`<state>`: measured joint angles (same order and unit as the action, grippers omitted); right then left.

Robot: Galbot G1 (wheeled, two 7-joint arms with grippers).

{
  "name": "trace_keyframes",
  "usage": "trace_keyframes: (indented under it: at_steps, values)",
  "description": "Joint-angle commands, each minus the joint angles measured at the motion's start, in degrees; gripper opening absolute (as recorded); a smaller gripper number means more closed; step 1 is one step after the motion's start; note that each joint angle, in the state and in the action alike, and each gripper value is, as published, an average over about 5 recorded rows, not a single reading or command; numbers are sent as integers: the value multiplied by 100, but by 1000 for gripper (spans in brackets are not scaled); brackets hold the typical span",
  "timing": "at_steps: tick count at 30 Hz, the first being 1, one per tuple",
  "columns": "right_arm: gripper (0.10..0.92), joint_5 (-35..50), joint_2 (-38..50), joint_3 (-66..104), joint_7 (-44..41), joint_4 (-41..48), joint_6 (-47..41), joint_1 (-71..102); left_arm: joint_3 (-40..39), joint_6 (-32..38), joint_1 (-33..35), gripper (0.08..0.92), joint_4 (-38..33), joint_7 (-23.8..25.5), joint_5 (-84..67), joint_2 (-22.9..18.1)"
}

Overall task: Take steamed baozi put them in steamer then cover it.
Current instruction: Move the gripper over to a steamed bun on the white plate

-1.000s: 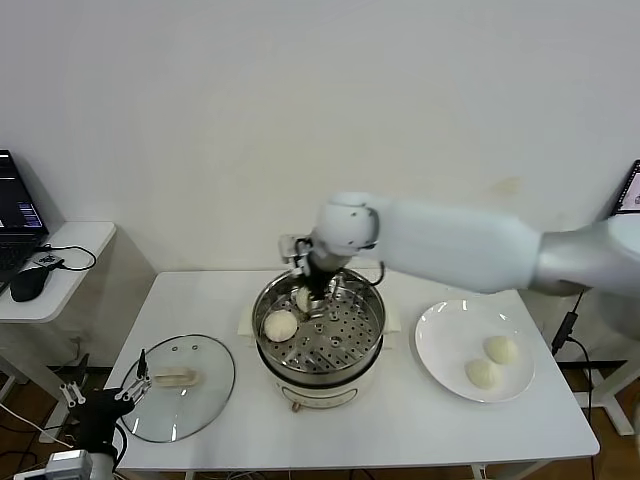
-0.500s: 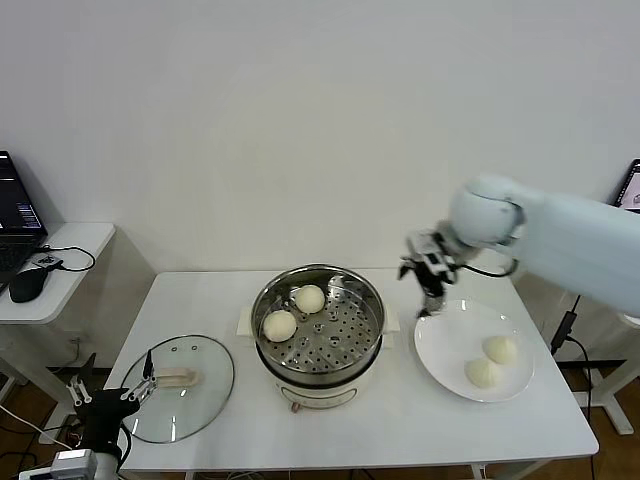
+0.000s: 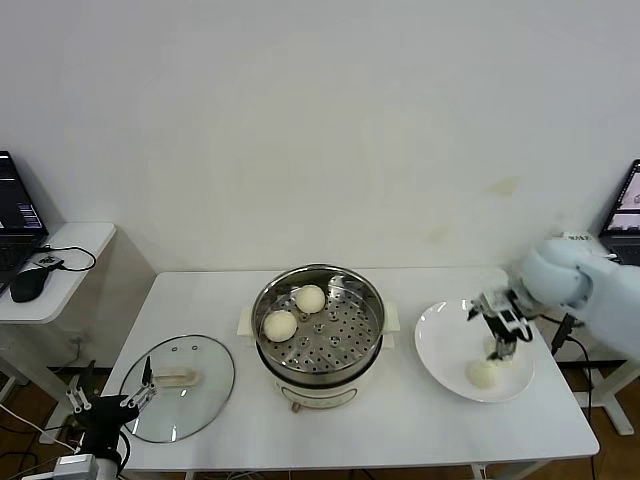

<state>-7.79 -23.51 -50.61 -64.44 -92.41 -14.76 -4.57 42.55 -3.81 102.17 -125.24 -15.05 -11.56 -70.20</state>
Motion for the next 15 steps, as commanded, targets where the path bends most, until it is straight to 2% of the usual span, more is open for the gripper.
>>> trace_keyframes:
  at_steps: [1,15]
  values:
    - [823,-740,140,1621,159,287,156,2052,-3,-1,15,823,4,10,29,-39]
    - [823,-836,-363,1850,426,795,51,2273,-15,1,38,823,40,11,80,-101]
